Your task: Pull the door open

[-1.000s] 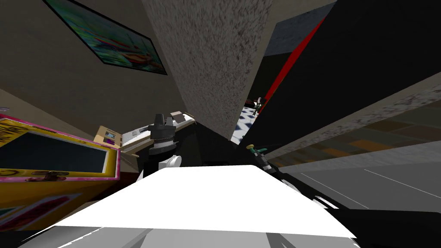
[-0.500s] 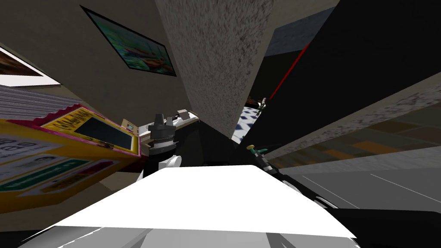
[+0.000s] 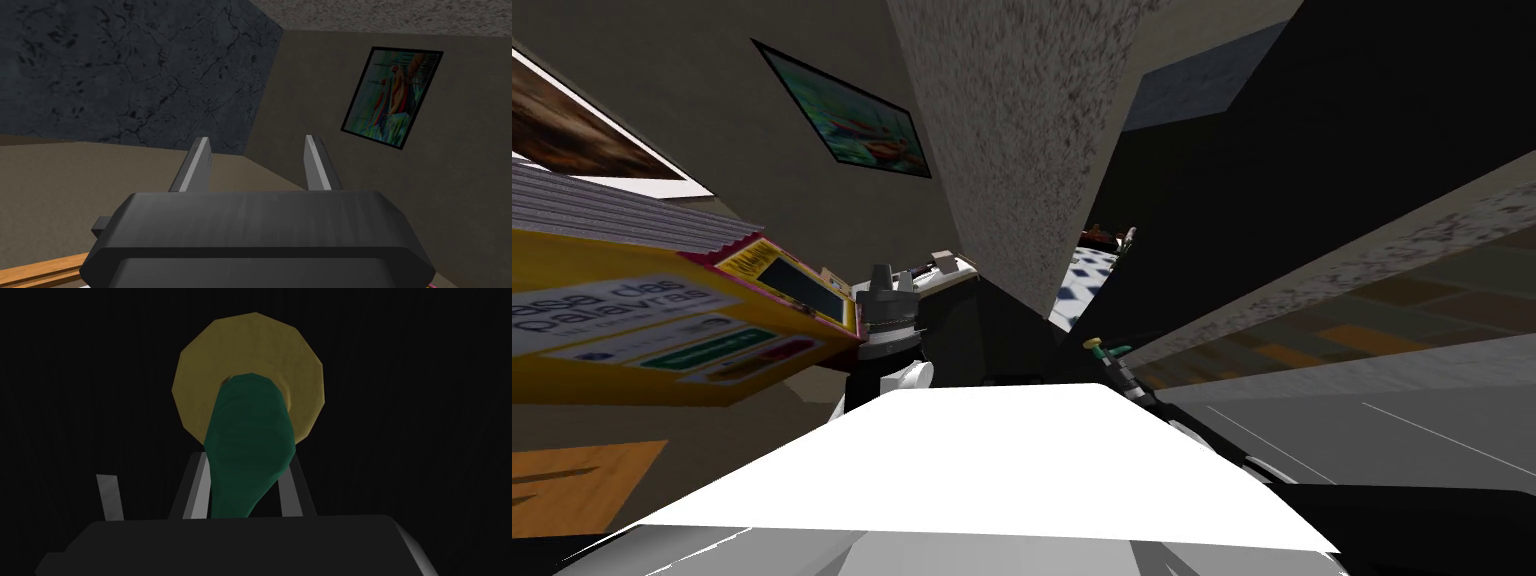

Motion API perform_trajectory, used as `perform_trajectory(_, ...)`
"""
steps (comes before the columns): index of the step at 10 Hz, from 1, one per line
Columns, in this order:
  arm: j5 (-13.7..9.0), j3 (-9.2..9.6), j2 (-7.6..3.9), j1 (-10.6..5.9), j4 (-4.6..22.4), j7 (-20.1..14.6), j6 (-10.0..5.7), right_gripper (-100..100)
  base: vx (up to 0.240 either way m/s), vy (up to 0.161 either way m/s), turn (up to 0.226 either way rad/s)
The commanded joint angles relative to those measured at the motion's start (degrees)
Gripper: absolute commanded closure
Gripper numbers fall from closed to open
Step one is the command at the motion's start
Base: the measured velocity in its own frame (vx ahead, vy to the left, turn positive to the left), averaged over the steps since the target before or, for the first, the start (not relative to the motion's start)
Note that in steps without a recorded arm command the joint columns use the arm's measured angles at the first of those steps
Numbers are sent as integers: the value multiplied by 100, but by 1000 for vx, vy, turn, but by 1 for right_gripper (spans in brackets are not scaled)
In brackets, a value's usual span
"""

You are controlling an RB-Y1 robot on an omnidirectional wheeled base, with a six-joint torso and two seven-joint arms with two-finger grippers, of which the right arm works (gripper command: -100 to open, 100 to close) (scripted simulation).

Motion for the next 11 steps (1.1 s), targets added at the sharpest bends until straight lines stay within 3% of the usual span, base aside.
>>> perform_trajectory(1,33,96,-38,49,2,28,-147,100,-197,-134,88)
perform_trajectory(5,76,226,-87,77,13,45,-321,100,-173,-118,57)
perform_trajectory(6,89,239,-50,89,-30,40,-277,100,-75,-25,30)
perform_trajectory(11,20,289,-44,330,61,122,-613,100,-23,-61,261)
